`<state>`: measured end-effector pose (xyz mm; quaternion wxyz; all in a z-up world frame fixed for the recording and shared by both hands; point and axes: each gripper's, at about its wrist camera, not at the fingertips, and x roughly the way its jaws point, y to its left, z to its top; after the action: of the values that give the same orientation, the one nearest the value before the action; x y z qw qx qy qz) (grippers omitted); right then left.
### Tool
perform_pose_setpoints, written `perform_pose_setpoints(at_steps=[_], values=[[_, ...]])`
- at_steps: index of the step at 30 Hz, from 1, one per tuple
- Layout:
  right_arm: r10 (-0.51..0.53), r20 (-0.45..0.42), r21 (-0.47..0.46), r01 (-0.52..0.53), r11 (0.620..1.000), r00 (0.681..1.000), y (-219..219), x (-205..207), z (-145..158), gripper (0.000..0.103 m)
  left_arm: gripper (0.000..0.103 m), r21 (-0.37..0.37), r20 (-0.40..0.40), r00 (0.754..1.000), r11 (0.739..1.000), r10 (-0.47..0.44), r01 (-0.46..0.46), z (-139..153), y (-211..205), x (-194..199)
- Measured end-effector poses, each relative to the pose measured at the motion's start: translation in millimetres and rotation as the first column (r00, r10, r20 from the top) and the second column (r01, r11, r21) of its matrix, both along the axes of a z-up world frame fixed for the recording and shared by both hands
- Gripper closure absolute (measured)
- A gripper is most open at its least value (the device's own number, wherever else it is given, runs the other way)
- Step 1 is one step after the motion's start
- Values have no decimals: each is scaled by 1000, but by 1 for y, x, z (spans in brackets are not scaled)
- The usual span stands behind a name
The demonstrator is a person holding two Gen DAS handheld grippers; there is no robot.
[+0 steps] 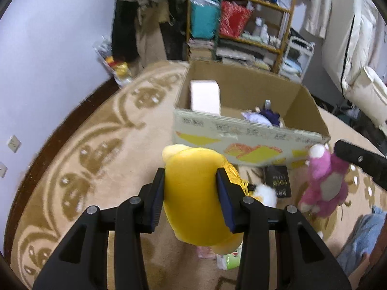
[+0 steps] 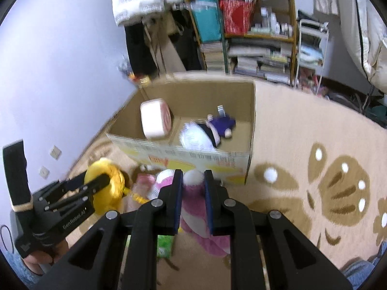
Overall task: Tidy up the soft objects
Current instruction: 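Lift the yellow plush and pink bunny with both grippers over the box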
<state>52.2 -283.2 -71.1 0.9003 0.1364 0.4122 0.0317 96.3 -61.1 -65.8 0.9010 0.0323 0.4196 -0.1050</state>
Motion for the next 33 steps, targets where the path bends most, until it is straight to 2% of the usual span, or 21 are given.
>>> perform_pose_setpoints(at_steps=[4, 8, 12, 16, 26, 29, 33], values=[[-11, 108, 12, 10, 1000, 994, 0, -3, 25, 86, 64, 12, 80, 997, 1000, 10, -11, 23, 3, -6], [-13, 179, -6, 15, 1000, 984, 1, -1, 47, 86, 64, 33, 165, 986, 999, 9, -14, 46, 0, -8], [-13, 230, -18, 18, 1000, 973, -1, 9, 64, 86, 64, 24, 210, 978, 1000, 12, -18, 63, -4, -1], [-14, 265, -34, 23, 999, 964, -3, 23, 77, 86, 63, 52, 260, 966, 999, 1, -16, 74, -14, 9], [21, 279, -98, 7, 995, 960, -2, 53, 77, 86, 63, 59, 307, 950, 998, -47, 30, 91, -44, 45], [29, 286, -102, 0, 995, 958, -2, 58, 76, 86, 63, 77, 312, 948, 996, -63, 41, 88, -54, 52], [29, 283, -81, -6, 997, 959, -6, 67, 68, 85, 63, 83, 283, 957, 995, -70, 48, 75, -61, 63]])
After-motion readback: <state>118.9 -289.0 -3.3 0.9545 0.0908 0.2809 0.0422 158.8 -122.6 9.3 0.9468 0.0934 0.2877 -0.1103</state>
